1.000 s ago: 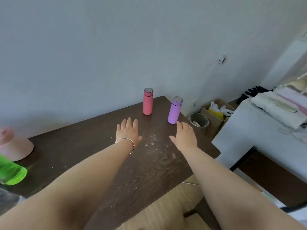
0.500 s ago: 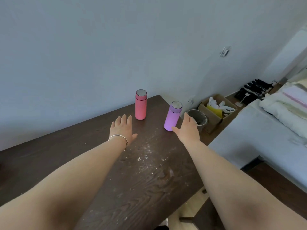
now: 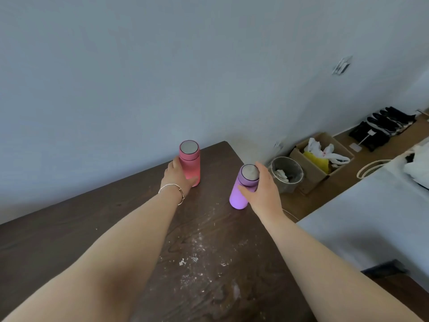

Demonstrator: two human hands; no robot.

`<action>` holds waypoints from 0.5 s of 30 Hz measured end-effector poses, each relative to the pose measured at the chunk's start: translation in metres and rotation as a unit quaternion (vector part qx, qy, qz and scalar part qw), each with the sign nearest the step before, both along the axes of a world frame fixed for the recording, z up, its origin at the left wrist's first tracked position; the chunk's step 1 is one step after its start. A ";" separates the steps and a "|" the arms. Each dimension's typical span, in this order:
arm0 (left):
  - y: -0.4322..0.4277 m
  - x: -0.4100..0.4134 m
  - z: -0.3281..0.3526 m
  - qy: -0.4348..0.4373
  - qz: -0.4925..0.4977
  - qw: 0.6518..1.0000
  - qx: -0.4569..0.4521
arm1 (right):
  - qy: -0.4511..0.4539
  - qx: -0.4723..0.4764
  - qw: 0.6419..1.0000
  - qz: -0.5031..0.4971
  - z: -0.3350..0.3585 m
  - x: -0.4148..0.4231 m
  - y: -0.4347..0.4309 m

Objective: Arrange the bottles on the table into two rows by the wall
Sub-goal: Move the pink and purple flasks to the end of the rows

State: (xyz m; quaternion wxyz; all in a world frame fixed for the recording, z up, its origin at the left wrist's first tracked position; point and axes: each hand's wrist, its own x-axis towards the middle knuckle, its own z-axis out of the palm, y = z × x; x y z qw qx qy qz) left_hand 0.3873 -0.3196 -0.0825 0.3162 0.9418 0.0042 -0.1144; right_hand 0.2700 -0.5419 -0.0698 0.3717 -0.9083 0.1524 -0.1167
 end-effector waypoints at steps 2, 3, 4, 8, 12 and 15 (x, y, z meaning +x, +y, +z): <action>-0.009 0.008 -0.004 0.010 0.055 0.997 -0.053 | -0.005 0.008 1.000 0.009 -0.006 0.001 -0.003; -0.012 0.010 -0.006 0.014 0.074 0.995 -0.067 | -0.008 0.013 1.000 0.011 -0.008 0.002 -0.003; -0.014 0.012 -0.008 0.016 0.084 0.993 -0.076 | -0.011 0.018 1.000 0.012 -0.010 0.002 -0.004; -0.017 0.016 -0.022 0.005 0.108 0.989 -0.105 | -0.020 0.052 0.998 0.004 -0.014 0.002 -0.005; -0.014 0.016 -0.031 -0.019 0.103 0.986 -0.128 | -0.022 0.065 0.998 -0.004 -0.014 0.004 -0.005; -0.012 0.013 -0.033 -0.037 0.104 0.985 -0.133 | -0.022 0.065 0.997 -0.024 -0.014 0.005 -0.004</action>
